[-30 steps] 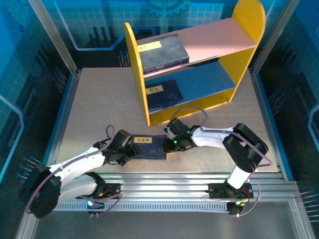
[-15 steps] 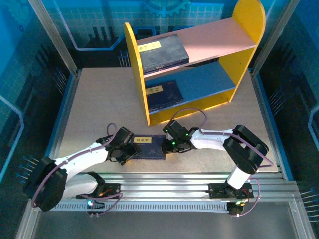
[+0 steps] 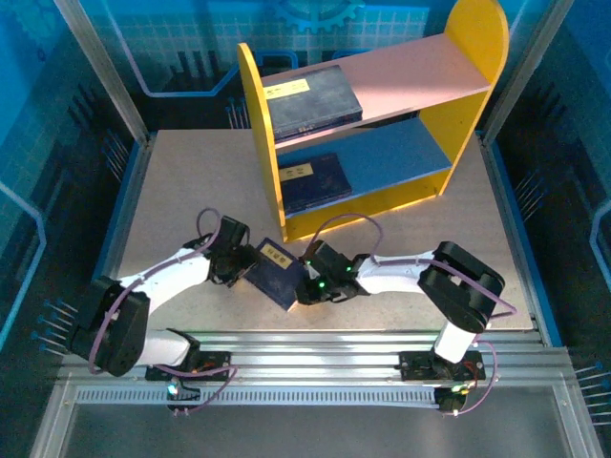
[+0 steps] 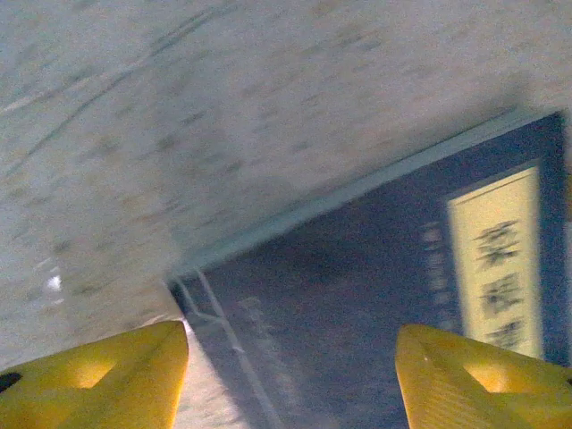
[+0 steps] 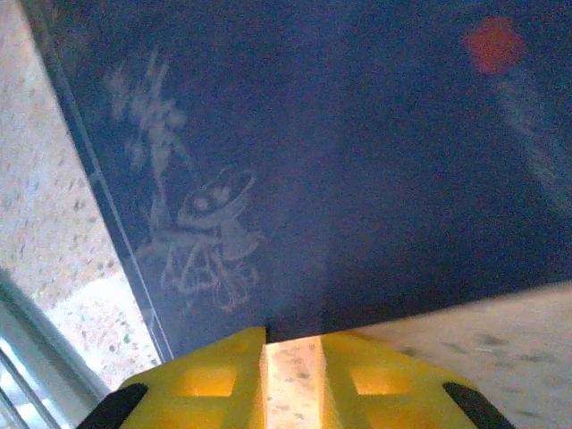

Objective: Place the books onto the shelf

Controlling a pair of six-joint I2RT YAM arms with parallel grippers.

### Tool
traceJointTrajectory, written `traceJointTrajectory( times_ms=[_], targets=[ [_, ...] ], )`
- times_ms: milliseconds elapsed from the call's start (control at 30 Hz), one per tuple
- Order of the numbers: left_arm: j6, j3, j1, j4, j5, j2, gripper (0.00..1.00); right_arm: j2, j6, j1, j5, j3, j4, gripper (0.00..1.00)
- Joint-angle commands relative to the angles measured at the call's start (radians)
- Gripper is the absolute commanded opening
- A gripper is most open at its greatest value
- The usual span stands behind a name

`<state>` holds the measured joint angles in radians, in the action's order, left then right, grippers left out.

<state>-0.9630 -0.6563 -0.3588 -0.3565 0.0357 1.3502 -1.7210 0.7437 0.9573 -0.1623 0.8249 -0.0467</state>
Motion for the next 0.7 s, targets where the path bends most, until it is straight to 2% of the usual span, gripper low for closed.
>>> traceJointTrajectory(
  times_ms=[0,100,267,533,667],
  targets=[
    [0.069,-0.073,0.023,0.089,-0.041,0.022,0.64,-0.056,-0.003,0.063,-0.145,-0.025,-0.018,0.21],
    [0.102,-0.122,0.034,0.069,-0.054,0.034,0.63,-0.045,0.031,0.063,-0.226,-0.058,0.111,0.22],
    [0.127,-0.137,0.034,-0.004,-0.044,-0.004,0.63,0.049,0.041,0.004,-0.223,-0.119,0.151,0.24],
    [0.021,0.051,0.024,-0.027,-0.036,-0.18,0.62,0.207,-0.105,-0.118,-0.175,-0.085,-0.045,0.32],
    [-0.04,0.13,0.004,-0.045,-0.032,-0.281,0.63,0.216,-0.183,-0.185,-0.155,-0.043,-0.105,0.38]
  ],
)
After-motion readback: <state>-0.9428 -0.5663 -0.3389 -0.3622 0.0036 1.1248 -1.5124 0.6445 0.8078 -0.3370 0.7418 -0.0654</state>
